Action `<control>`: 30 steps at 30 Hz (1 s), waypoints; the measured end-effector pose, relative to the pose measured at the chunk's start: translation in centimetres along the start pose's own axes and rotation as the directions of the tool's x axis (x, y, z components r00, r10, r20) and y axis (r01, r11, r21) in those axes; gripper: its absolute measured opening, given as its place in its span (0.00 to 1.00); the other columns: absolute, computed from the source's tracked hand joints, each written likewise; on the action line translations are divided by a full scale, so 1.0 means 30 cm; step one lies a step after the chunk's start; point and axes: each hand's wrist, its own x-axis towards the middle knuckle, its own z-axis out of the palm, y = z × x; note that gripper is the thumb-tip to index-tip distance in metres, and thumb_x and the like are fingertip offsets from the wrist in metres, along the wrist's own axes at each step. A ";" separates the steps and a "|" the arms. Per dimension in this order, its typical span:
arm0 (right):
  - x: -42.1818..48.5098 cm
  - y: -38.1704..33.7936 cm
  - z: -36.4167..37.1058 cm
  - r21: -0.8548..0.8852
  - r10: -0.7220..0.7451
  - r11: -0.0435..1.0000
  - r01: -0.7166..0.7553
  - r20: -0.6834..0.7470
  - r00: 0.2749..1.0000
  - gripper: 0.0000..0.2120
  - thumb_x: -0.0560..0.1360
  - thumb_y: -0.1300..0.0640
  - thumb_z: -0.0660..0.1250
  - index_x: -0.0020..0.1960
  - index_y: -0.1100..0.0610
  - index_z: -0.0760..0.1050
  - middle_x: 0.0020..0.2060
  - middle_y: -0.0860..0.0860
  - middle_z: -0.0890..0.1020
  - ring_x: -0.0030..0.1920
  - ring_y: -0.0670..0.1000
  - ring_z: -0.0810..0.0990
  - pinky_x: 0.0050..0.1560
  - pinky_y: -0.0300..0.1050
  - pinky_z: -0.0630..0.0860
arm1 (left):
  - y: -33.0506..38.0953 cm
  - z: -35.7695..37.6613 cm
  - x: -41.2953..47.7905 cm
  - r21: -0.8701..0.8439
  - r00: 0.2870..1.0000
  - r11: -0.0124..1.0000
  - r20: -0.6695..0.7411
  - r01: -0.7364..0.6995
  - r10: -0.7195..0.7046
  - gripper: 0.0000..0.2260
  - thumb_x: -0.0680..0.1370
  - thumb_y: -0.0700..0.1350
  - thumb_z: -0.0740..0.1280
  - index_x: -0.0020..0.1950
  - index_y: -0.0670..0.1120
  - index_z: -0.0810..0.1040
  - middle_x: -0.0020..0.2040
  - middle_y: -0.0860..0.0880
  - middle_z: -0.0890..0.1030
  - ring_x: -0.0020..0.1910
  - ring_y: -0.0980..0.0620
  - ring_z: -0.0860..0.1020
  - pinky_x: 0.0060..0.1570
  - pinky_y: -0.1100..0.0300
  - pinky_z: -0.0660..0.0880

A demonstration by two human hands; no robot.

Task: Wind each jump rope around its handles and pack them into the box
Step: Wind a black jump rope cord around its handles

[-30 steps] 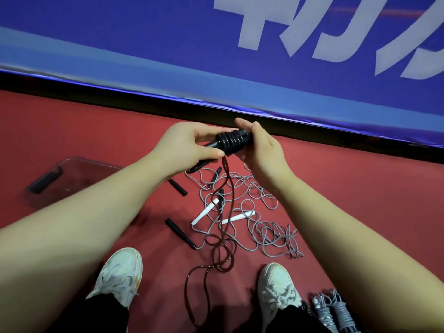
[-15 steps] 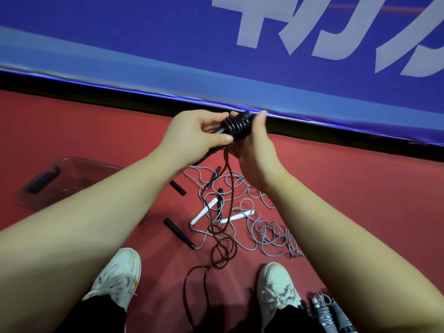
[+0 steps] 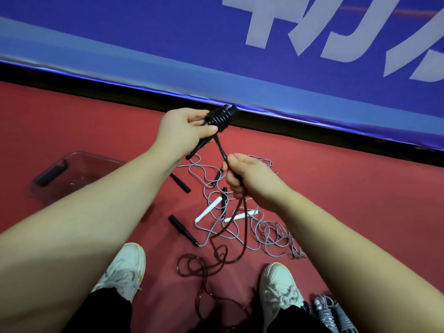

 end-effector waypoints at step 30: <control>0.124 0.032 -0.009 0.005 -0.175 0.982 0.191 -0.378 0.909 0.05 0.82 0.57 0.56 0.51 0.56 0.70 0.30 0.48 0.72 0.24 0.45 0.67 0.28 0.40 0.69 | 0.108 -0.046 0.037 -0.249 0.990 0.968 -0.135 0.000 -0.035 0.12 0.73 0.33 0.70 0.55 0.42 0.78 0.42 0.46 0.83 0.32 0.51 0.82 0.38 0.58 0.80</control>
